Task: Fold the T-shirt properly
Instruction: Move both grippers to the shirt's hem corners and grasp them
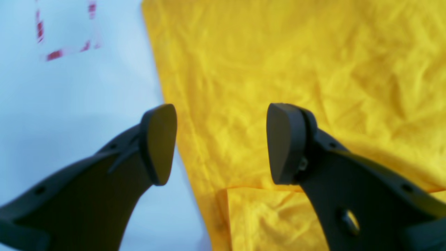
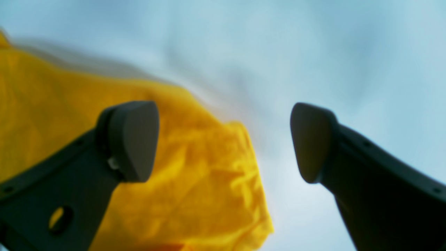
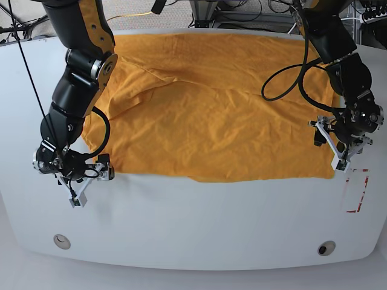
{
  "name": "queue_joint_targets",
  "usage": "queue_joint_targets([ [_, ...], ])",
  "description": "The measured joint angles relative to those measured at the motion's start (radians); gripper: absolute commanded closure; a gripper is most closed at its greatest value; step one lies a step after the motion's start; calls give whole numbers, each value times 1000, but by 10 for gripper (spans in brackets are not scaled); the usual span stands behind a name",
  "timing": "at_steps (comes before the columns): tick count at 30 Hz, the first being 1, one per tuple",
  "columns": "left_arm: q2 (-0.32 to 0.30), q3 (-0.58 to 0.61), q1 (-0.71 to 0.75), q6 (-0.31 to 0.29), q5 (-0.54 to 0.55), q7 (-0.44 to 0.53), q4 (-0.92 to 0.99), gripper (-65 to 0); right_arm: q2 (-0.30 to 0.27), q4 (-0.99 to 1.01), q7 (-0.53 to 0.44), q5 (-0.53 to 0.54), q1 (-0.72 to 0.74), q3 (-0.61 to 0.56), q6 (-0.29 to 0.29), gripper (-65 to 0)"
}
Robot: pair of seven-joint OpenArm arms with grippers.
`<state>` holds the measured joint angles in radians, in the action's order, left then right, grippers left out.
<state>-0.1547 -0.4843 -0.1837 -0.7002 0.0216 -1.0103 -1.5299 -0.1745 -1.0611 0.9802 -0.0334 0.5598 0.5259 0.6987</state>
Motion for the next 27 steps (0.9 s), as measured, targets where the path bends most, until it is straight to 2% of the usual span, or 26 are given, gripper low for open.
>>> queue_joint_targets([
  [2,-2,-7,-18,11,-4,31,43,-379,0,43,-58,-19,17,0,-3,-568],
  [3,-8,-6,-31,40,-5,49,64,-379,-1,61,-69,-30,24,0,-2,-568],
  [8,-75,-3,-107,99,2,128,211,-382,-16,94,-69,-45,29,-1,-2,-568],
  [11,-96,-10,-145,125,-6,198,311,-382,-20,96,-72,-57,29,3,-3,-568],
  [14,-121,1,-167,138,12,231,390,-382,-16,97,-87,-45,28,0,-2,-568],
  [16,-138,-2,-195,167,3,249,464,-383,-17,100,-89,-45,21,1,-2,-568],
  [23,-159,-3,-263,173,7,366,679,-383,-18,98,-86,-52,-2,5,-1,-568],
  [27,-166,-3,-280,169,4,432,774,-383,-39,100,-88,-50,8,3,-2,-568],
])
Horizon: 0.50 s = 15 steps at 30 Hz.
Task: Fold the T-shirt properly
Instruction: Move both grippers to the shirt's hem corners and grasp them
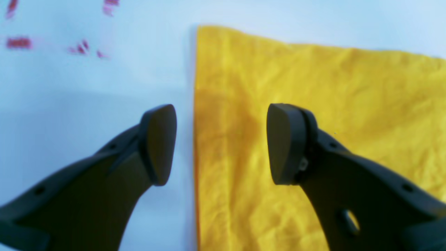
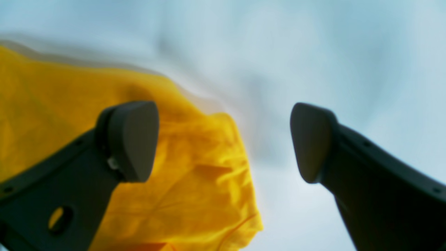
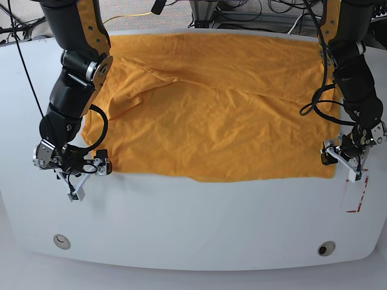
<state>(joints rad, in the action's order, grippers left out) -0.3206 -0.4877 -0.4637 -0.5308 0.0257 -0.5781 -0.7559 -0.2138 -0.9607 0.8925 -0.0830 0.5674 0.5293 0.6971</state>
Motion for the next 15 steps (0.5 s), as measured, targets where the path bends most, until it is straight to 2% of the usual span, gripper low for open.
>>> queue_joint_targets([
  [7,-13,-2,-67,7,5,95,142,-383,-4,0,-17,0,-1,2,-1,-568],
  [12,3,0,-85,7,8,103,169,-378,16,0,-23,0,-1,1,-1,-568],
  [13,10,0,-85,7,8,106,169,-362,24,0,-21,1,-1,1,-1,-568],
  [15,23,1,-88,7,12,108,169,-290,39,0,-18,3,-6,-1,-1,-568],
])
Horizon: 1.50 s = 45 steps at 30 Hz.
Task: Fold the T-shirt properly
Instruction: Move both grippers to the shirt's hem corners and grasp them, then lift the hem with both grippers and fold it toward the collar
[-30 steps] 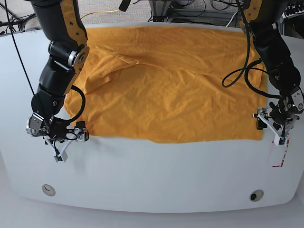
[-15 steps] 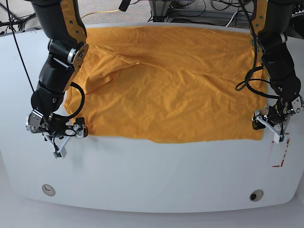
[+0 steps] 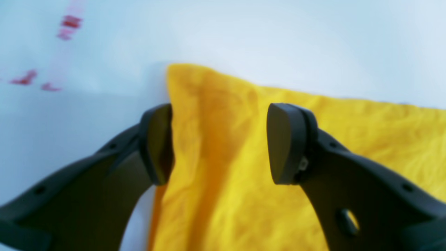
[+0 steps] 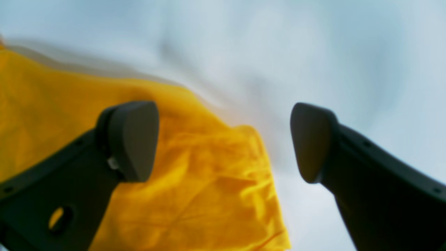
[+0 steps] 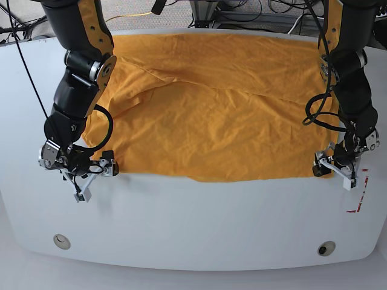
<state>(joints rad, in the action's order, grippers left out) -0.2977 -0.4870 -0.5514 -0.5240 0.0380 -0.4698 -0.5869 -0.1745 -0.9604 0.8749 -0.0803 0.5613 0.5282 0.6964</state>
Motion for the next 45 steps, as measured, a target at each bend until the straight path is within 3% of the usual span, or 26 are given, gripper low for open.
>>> queue_joint_targets([
  [2,8,4,0,0,3,-1,0,-192,13,0,0,0,-7,0,0,-558],
  [5,12,4,3,-4,3,-6,1,-69,29,0,1,-3,-23,0,0,-468],
  [10,10,3,6,-4,4,-7,1,-44,45,1,0,-2,-34,0,0,-179],
  [12,10,3,6,-4,4,-7,1,-44,49,-3,-4,-1,-39,0,0,-30],
  [13,10,3,6,-4,4,-8,1,-43,50,-6,-4,-1,-44,0,0,0],
  [17,10,3,8,-6,5,-6,1,-43,61,-52,15,2,-69,0,0,-17],
  [21,9,-3,8,-9,5,-7,1,-43,70,-237,116,21,-132,-2,2,-19],
  [29,11,-3,34,-23,30,18,-1,-43,67,-549,318,184,-297,-5,3,-21],
  [36,10,-3,43,-26,34,19,-3,-43,66,-665,368,278,-446,-7,4,-21],
  [42,9,-4,56,-30,43,40,-6,-43,52,-671,367,312,-532,-88,3,-22],
  [45,9,-4,56,-31,42,41,-6,-43,37,-678,366,367,-567,-97,3,-94],
])
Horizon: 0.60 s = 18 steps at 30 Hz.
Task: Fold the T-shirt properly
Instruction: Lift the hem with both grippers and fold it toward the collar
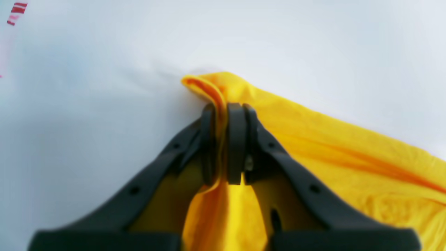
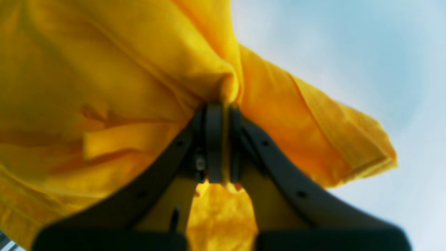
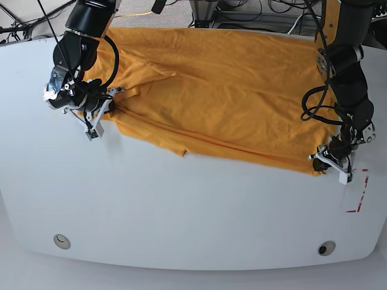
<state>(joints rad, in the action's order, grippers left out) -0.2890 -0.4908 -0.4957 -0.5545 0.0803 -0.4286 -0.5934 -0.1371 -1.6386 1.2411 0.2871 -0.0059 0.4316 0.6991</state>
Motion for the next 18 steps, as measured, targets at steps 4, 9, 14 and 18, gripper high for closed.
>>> queue_joint_targets([
  [4,0,0,11,1,1,1,-2,-43,-38,-71,18,110,-45,1,-3,-366],
  [9,-3,0,19,-4,16,13,-4,-43,-58,-145,12,291,-40,8,-6,-563],
  [14,-3,0,19,-4,17,11,-5,-43,-57,-67,12,298,40,7,0,-480],
  [18,-3,1,20,-4,16,11,-5,-43,-57,115,-6,294,129,3,-7,-411],
])
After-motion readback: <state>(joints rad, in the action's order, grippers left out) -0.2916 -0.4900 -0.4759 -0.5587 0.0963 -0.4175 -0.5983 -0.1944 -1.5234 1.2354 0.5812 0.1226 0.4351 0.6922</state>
